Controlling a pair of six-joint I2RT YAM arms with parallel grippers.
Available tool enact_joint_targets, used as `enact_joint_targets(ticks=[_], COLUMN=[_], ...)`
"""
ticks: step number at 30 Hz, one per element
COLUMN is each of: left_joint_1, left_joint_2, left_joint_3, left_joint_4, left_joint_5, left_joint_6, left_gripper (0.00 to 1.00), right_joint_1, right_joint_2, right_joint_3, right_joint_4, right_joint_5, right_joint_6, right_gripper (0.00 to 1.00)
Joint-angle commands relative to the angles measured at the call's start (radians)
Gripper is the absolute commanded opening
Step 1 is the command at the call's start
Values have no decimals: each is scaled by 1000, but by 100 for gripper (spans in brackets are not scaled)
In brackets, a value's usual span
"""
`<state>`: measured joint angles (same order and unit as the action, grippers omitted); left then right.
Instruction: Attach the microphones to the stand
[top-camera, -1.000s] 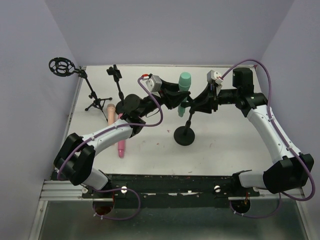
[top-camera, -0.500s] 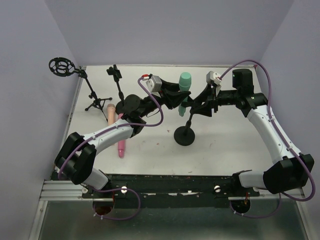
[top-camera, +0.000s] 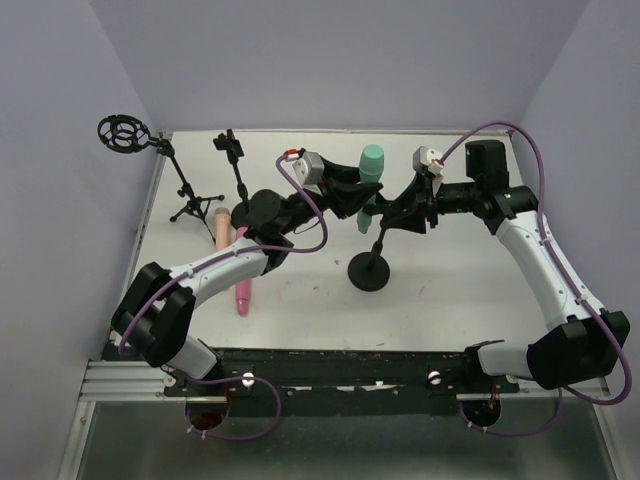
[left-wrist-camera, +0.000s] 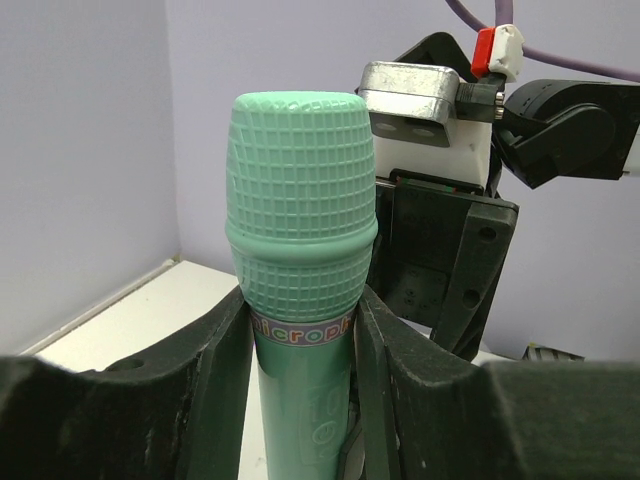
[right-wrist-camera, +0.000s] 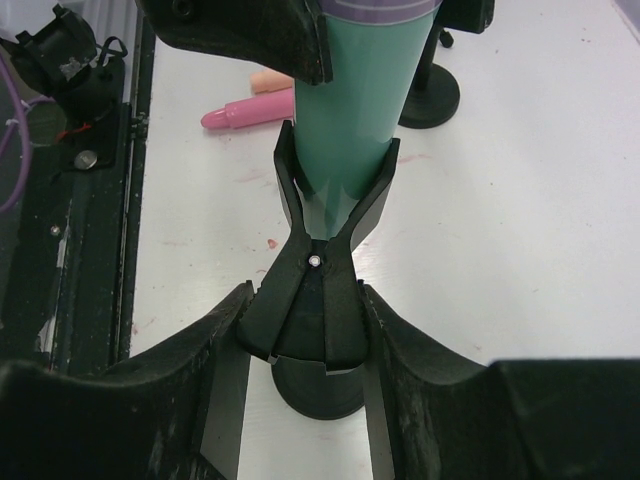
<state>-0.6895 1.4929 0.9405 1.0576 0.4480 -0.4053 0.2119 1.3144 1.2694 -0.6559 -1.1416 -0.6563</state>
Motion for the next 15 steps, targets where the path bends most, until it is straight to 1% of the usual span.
enact_joint_targets(ticks=[1, 3, 4, 5, 7, 8, 9, 11, 15], left_joint_1=[-11, -13, -13, -15, -15, -13, -12, -8, -5], left_joint_2=[23, 21, 20, 15, 6, 1, -2, -11, -14], left_joint_3=[20, 12, 8, 3, -3, -6, -8, -9, -11], left_joint_4=[42, 45, 45, 42, 27, 22, 18, 10, 4], left_joint_5=[38, 38, 40, 37, 34, 32, 31, 31, 31], left_joint_6=[-18, -17, -13, -6, 13, 17, 22, 31, 34], left_gripper=[0, 0, 0, 0, 0, 0, 0, 0, 0], right_joint_1=[0, -2, 0, 0, 0, -2, -2, -3, -11], right_joint_2=[6, 0, -3, -6, -10, -15, -23, -30, -35], right_joint_3=[28, 22, 21, 18, 16, 13, 7, 5, 16], right_joint_4=[-51, -41, -33, -28, -42, -45, -45, -51, -76], right_joint_5=[-44, -35, -26, -17, -1, 5, 9, 14, 23], right_joint_6=[-13, 1, 12, 26, 17, 18, 17, 9, -14], right_gripper=[16, 14, 16, 22, 52, 64, 73, 75, 75])
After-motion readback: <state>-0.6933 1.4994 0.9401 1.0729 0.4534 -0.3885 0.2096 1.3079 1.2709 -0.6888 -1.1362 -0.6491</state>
